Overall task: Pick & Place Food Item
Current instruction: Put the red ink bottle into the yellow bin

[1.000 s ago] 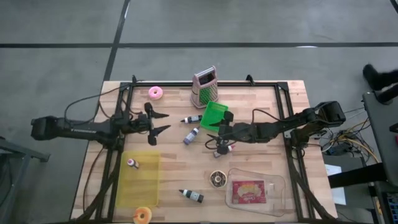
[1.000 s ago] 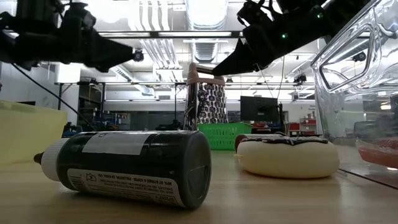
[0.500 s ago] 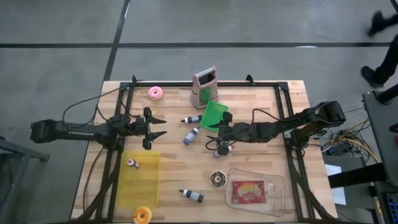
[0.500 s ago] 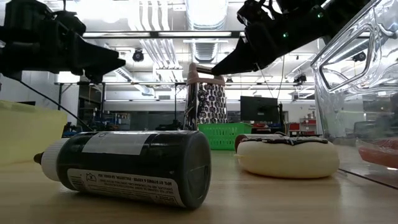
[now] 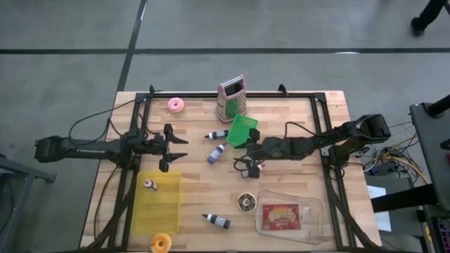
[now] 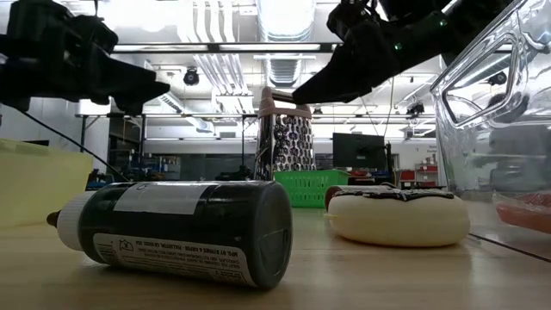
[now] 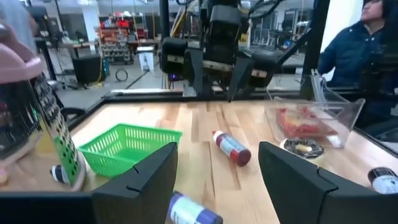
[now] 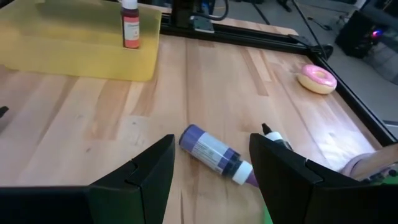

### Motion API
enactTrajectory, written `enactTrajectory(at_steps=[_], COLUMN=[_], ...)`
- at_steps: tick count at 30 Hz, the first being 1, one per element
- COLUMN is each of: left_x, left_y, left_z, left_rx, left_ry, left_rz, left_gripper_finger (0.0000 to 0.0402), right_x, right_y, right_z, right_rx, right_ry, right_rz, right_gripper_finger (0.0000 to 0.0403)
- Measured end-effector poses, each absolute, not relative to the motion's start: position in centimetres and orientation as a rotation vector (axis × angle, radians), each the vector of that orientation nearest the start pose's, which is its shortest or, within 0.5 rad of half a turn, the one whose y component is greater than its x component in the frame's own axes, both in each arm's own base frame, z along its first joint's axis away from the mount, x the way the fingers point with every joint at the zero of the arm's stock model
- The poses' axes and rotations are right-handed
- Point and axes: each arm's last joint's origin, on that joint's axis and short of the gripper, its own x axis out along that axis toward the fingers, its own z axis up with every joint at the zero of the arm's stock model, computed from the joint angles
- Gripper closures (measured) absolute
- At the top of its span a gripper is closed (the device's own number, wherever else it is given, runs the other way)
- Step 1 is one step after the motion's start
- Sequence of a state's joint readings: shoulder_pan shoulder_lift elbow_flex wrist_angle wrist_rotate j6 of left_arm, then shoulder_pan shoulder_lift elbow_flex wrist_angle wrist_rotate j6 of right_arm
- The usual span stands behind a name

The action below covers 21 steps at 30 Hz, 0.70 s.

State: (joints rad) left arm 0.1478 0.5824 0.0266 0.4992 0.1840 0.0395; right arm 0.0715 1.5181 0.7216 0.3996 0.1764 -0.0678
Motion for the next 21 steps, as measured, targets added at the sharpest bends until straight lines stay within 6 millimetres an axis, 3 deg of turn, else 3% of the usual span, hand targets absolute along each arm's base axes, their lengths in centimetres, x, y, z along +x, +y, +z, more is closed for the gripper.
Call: enactTrajectory(at_steps=[13,21], left_x=[12.7,12.0], left_y=[1.5,1.4], left_z=[17.2,17.0], left_rx=[0.02,-0.003], left_ry=[0.01,0.039], left_rz=[0.011,0.011], left_gripper_finger=[0.0172,0.0172], right_x=[30.8,29.9], right_y=[1.6,1.9], right_z=[19.7,20.1], right_rx=[-0.123,-0.151], right_ry=[0.382,0.083], right_rz=[-0.097,0.038], right_gripper_finger=[0.02,0.02])
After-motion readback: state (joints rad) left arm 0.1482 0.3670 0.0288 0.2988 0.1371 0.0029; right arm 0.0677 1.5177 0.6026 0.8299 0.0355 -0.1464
